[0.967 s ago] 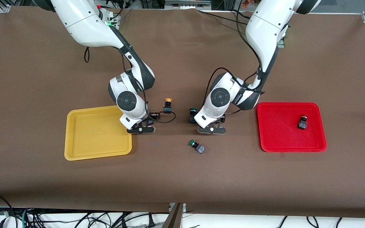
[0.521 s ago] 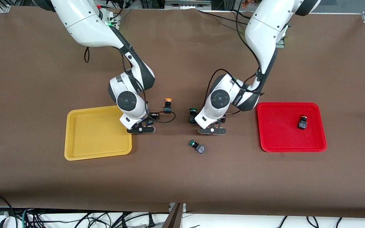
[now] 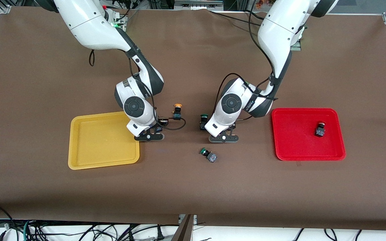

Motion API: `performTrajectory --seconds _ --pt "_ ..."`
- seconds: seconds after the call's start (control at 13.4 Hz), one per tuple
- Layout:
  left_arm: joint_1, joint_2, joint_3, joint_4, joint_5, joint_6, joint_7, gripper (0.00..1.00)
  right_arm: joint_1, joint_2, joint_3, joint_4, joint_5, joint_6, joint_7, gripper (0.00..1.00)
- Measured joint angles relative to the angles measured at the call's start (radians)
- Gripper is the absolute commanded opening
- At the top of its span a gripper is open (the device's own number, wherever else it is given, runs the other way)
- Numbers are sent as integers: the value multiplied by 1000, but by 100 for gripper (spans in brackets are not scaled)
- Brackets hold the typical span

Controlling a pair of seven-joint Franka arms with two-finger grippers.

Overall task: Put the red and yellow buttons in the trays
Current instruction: 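Grasp the red button with the left gripper while the right gripper grasps the orange button, then lower the red button into the red tray while the right gripper lowers orange into yellow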

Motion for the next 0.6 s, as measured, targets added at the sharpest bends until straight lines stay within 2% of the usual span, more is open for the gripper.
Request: performTrajectory --seconds 0.3,0.6 --pt "14 -4 27 16 1 -6 4 0 -1 -1 -1 5 0 1 0 42" --pt "109 -58 41 31 3 -130 135 0 -6 -6 -7 33 0 -34 -3 42"
